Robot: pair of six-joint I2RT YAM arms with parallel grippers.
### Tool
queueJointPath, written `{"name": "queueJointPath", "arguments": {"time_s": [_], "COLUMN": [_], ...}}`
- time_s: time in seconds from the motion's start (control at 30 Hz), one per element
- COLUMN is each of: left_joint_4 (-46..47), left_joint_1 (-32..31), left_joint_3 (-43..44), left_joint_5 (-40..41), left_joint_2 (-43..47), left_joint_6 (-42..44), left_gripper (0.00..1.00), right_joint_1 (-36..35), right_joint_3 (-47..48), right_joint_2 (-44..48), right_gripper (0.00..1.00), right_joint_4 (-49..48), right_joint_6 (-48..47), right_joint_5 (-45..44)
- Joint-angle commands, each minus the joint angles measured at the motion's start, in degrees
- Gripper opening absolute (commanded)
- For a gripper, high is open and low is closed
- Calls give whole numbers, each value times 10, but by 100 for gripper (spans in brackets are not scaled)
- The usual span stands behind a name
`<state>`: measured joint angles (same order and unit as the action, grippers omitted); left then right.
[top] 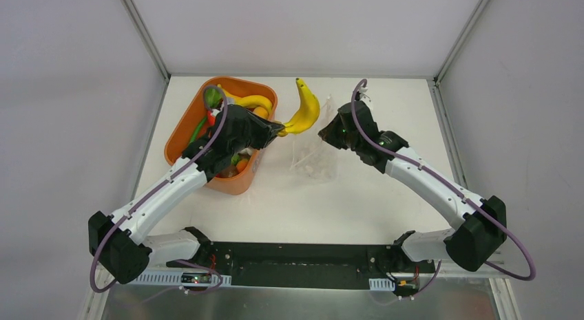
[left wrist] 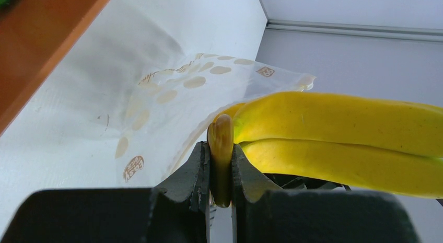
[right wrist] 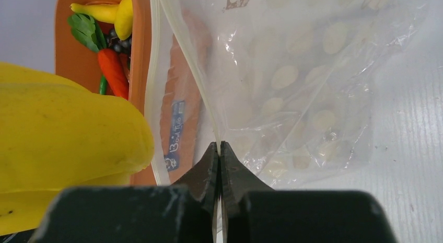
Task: Place the food in the zip-top bag and seal the zipper
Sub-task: Place the fake fruit in the zipper food storage bag.
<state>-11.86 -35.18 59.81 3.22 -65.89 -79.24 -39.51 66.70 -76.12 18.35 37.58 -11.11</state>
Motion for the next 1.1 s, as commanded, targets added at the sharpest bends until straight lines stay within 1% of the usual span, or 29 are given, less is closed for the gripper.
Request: {"name": "queueJointPath", "arguments": {"time_s": [0.0,0.2,0.37,0.5,0.7,0.8,0.93,1.0,1.07], "left_joint_4": [52,63,60,9,-53,-69,-106,-105,-113], "left_joint_1": [-13,-19,-27,-30,-31,-31,-36,-39,-41], "left_joint_3": [-4,-18,-14,0,8,25,64,78,94], "left_joint_5": [-14,-21,-21,10,64,76,71,48,23], "left_joint_2": [-11,-35,-49,-63,-65,-68,-86,-97,-108], "left_joint_6": [-28,-48,-45,-21,-20,-9,12,22,24], "left_gripper": [0,0,0,0,0,0,0,0,0], "right_joint_1": [4,17,28,32,35,36,36,36,36], "right_joint_3": [-4,-13,-20,-24,-38,-43,-64,-74,-96], "right_joint_2": [14,19,23,32,63,66,69,72,82], "right_gripper": [0,0,0,0,0,0,0,0,0], "right_joint_4": [-34,-51,-53,-59,-74,-87,-119,-133,-168], "right_joint_6": [23,35,44,44,36,26,16,10,1], "right_joint_5": [-13,4,14,28,29,52,78,80,81]}}
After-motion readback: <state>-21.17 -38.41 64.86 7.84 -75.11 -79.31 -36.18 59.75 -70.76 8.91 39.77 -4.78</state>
